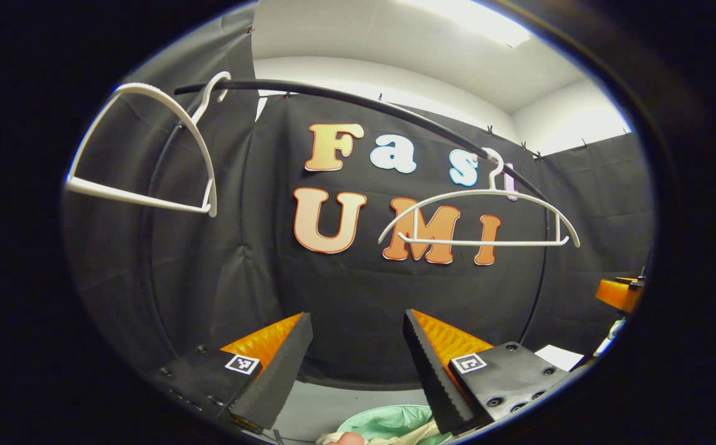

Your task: Grasp the clothes on the hanger with both hands and then place them into the laundry hamper below.

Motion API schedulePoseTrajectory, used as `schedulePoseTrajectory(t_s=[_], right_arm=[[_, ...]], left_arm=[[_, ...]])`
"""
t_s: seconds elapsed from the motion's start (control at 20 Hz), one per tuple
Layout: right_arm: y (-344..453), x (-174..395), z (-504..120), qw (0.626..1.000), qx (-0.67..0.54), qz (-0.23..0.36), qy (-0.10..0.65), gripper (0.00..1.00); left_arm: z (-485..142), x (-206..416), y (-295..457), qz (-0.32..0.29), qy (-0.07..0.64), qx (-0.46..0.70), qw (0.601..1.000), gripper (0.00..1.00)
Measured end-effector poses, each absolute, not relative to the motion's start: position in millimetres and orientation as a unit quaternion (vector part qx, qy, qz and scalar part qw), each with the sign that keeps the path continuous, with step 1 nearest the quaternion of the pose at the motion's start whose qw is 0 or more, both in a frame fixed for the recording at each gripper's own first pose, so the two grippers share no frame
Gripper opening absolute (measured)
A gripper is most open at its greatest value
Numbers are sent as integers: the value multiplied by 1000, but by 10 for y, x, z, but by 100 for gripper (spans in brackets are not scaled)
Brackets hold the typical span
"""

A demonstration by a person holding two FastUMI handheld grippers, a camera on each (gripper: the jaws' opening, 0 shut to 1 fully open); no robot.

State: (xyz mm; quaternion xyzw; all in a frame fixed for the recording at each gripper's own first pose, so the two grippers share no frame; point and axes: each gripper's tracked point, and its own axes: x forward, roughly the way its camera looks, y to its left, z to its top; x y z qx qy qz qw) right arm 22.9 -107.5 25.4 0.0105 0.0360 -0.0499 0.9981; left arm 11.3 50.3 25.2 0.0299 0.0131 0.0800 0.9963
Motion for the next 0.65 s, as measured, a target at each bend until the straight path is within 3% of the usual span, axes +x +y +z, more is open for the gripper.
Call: schedulePoseTrajectory(t_s=[0.05, 0.15, 0.3, 0.4, 0.6, 0.65], right_arm=[[-1108, 233, 271, 998, 9, -55, 33, 94], [-1177, 213, 283, 998, 9, -61, 29, 94], [-1167, 224, 286, 998, 18, -61, 24, 94], [-1166, 229, 264, 998, 17, -58, 24, 94], [-1133, 259, 201, 998, 15, -50, 28, 94], [-1135, 275, 180, 998, 16, -50, 29, 94]], left_arm=[[272, 115, 494, 79, 12, 31, 996, 94], [298, 100, 491, 77, 12, 33, 996, 100], [348, 131, 489, 76, 5, 28, 997, 100], [363, 154, 476, 76, 2, 25, 997, 94], [399, 182, 450, 80, -2, 24, 997, 100], [393, 180, 453, 80, -2, 21, 997, 94]])
